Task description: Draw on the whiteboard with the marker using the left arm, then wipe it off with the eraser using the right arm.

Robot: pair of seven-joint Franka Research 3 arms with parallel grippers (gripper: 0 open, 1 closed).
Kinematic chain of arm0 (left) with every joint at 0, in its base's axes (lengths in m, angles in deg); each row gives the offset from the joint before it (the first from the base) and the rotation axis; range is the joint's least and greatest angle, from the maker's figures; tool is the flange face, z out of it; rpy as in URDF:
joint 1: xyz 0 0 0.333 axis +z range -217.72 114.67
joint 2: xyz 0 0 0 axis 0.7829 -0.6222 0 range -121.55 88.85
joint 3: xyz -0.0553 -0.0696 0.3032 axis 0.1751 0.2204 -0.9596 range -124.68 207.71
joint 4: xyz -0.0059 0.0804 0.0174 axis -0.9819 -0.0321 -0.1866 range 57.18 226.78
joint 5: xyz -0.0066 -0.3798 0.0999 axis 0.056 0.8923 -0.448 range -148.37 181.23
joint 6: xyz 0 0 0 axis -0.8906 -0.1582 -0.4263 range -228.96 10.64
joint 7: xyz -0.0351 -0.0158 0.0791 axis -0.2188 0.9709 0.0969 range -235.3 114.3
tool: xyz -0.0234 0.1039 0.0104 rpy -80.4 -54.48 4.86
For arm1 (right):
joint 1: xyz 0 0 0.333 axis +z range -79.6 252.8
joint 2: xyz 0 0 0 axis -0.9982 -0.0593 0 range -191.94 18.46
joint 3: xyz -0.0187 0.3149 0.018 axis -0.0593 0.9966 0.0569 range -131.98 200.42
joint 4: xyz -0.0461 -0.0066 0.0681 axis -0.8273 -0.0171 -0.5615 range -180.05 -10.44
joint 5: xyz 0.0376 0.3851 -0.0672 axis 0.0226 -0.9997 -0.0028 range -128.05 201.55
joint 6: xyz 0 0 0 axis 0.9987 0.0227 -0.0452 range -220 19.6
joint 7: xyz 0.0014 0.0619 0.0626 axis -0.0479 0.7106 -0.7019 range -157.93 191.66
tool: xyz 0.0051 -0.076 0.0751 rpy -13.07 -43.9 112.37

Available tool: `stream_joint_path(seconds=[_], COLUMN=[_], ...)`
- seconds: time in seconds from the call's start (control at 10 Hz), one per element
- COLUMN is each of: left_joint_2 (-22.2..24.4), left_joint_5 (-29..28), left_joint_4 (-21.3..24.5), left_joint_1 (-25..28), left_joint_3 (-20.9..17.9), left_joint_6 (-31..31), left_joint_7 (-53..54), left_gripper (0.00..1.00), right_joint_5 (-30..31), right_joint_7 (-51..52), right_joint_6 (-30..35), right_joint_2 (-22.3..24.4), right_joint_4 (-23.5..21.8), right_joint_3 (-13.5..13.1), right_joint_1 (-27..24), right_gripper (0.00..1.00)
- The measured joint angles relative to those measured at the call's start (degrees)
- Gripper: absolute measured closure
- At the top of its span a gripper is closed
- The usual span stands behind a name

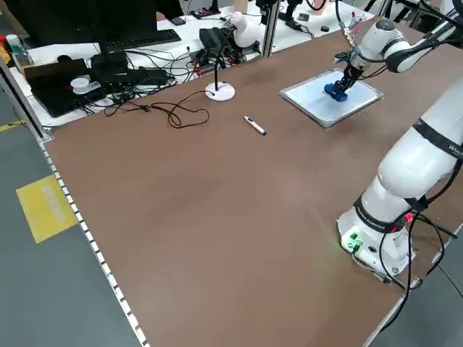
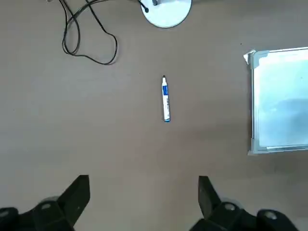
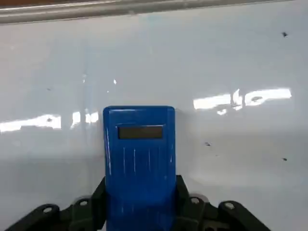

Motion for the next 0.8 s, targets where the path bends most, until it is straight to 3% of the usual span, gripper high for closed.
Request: stream_joint_path(seconds=[0.5,0.8], left_joint_2=[0.0,0.0], left_joint_5=[0.0,0.0], left_joint_4=[0.0,0.0], left_joint_1=[0.0,0.0], left_joint_3=[-0.1,-0.1], left_joint_6=[0.0,-0.1], left_joint_7=[0.0,0.0], left_gripper=[0.00,0.00], right_joint_5=[-0.1,-0.2], right_joint_7=[-1.1,0.5], right_joint_6=[2.6,9.3], right_joint_2=[-0.7,1.0], right_joint_4=[2.3,3.9], right_joint_3=[-0.2,0.2], right_joint_1=[0.9,-1.8], right_gripper=[0.44,0.44])
